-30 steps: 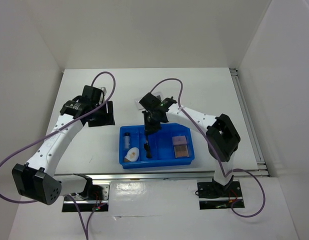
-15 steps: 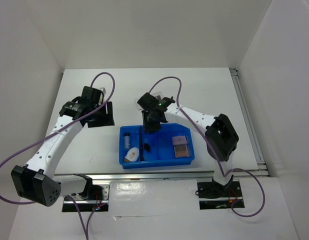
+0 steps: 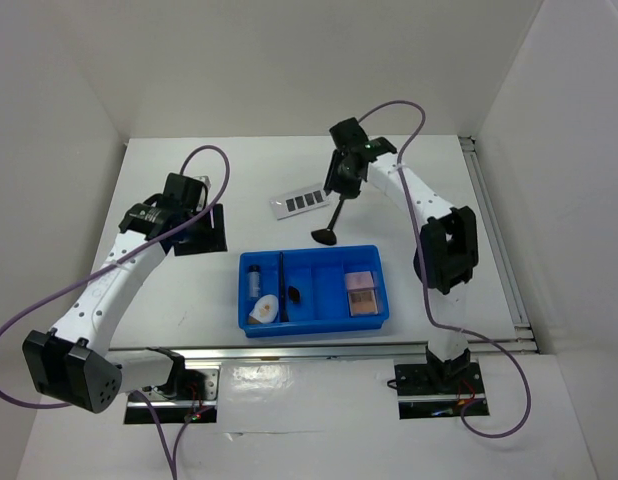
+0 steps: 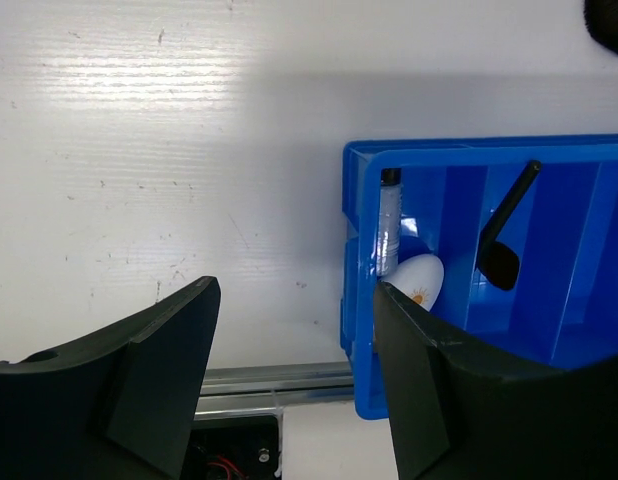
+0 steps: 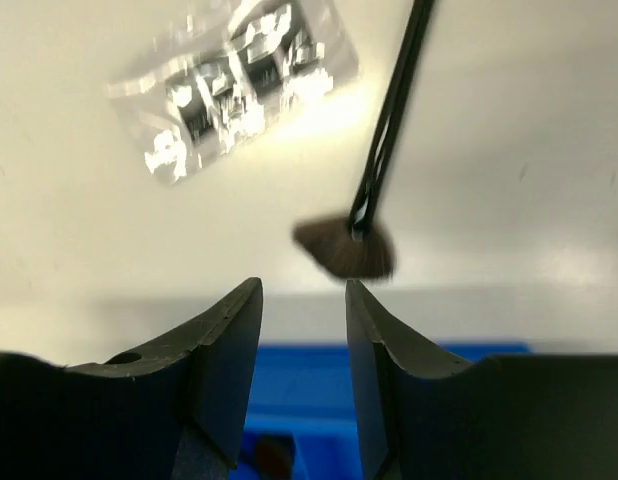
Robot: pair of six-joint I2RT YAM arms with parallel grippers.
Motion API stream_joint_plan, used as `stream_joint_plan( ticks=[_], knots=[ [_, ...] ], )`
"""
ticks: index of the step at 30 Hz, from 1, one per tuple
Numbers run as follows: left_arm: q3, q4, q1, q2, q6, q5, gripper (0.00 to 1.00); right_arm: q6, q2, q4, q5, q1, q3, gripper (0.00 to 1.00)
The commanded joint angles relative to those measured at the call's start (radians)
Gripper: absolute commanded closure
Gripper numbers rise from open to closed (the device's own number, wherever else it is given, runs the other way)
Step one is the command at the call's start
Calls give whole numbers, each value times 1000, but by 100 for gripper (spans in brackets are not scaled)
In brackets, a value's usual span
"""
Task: Organize the makeup
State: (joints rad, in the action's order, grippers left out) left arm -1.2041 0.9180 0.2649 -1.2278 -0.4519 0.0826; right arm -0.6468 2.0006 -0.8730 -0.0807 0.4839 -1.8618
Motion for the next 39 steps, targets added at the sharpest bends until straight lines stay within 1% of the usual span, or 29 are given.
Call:
stream_joint_plan(
  ticks=[1,3,4,5,6,7,10,12,14,16,19,23,25,26,27,30,31,33,35,36,38,39],
  knots=[
    [6,-1,-6,25,-34,19,24,45,107,-12,-7,-25,-124,53],
    [17,-11,-6,34,-45,19,24,55,154,-12,10,-73,-193,53],
    [17,-11,-6,34,-45,19,24,74,208,-12,22,-89,-221,53],
    [17,-21,-6,43,-54,19,24,88,239,-12,22,-117,-255,45],
    [26,-21,-6,44,-54,19,24,104,272,-35,22,-128,-295,42],
    [26,-21,-6,44,-54,19,24,114,343,-73,22,-137,-382,39],
    [26,-21,-6,34,-45,31,24,125,423,-122,22,-146,-476,39],
    [26,-21,-6,34,-45,40,24,125,435,-104,35,-146,-450,39],
    [26,-21,-6,25,-45,40,24,125,435,-57,47,-146,-366,39],
    [26,-21,-6,16,-36,40,24,116,435,-57,0,-137,-329,39],
    [26,-21,-6,16,-27,40,24,116,435,-22,-1,-137,-283,40],
    [26,-21,-6,7,-18,40,24,127,471,-35,-46,-117,-281,46],
    [26,-21,-6,-2,-18,40,24,127,480,-55,-71,-108,-295,54],
    [26,-21,-6,-2,-18,40,24,127,489,-66,-85,-108,-295,58],
    [17,-21,-6,-2,-18,40,24,127,489,-66,-106,-108,-295,67],
    [17,-21,-6,-2,-18,40,24,127,466,-66,-137,-108,-295,85],
    [17,-21,-6,-2,-18,40,24,127,466,-66,-137,-122,-304,95],
    [8,-21,-6,-12,-18,40,24,127,431,-75,-146,-133,-341,99],
    [8,-21,-6,-12,-18,40,24,127,403,-75,-172,-143,-370,100],
    [8,-21,-6,-12,-18,40,24,127,361,-86,-210,-143,-397,100],
    [-2,-21,-6,-12,-8,40,24,147,285,-43,-241,-143,-384,100],
    [-2,-21,-6,-21,-8,40,24,156,241,24,-241,-143,-344,100]
  ],
)
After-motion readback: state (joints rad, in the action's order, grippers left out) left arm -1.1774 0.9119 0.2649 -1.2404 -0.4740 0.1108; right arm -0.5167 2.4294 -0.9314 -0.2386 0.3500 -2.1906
